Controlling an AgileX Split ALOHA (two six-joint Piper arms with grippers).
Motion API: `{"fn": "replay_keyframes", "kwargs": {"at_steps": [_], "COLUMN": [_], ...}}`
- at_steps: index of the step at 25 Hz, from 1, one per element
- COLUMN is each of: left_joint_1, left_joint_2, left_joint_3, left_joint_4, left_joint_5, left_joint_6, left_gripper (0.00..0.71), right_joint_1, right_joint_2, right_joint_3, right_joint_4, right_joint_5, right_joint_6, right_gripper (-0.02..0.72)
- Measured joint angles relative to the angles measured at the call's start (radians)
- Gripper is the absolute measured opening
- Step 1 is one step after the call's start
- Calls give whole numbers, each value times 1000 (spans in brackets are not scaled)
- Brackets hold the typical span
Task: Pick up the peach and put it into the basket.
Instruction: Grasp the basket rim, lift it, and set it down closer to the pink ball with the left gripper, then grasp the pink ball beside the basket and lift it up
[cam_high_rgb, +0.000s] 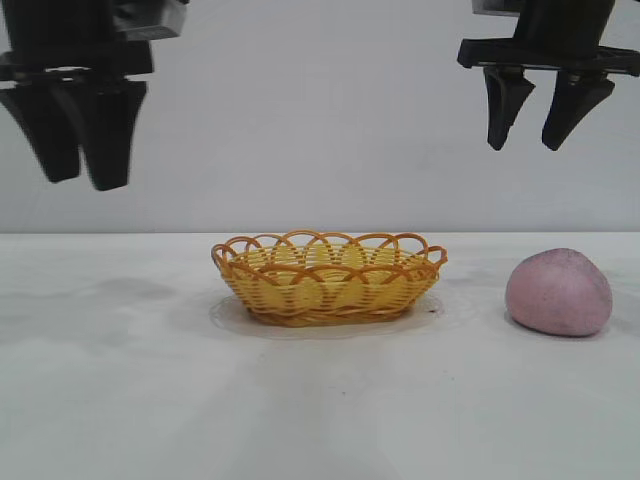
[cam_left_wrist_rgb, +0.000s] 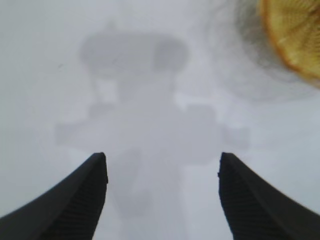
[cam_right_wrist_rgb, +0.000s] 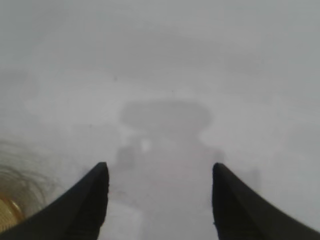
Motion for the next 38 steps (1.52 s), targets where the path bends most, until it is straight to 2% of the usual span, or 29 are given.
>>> {"fn": "replay_keyframes", "kwargs": {"at_steps": [6,9,13,17,21,30,38], "left_joint_1": [197,281,352,361,361,361,361], "left_joint_2": [0,0,-30,-123,-279,-731,-1153], "left_joint_3": [0,0,29,119,243,512,667], "left_joint_4": [-15,-29,-89,-100,-120,-124,-150], "left_joint_5": [93,143,170,172,146,98,117], "left_joint_6": [-4,-6,-9,-29,-46,-55,-57], "left_gripper": [424,424,424,424,424,424,424], "right_joint_1": [0,0,0,0,0,0,0], "right_joint_2": [0,0,0,0,0,0,0], "right_joint_3": [0,0,0,0,0,0,0], "right_joint_4": [0,0,0,0,0,0,0], "right_joint_5": [0,3,5,8,9,13,21], "right_joint_6": [2,2,2,2,2,2,2], "right_gripper": [385,385,385,385,385,385,385]}}
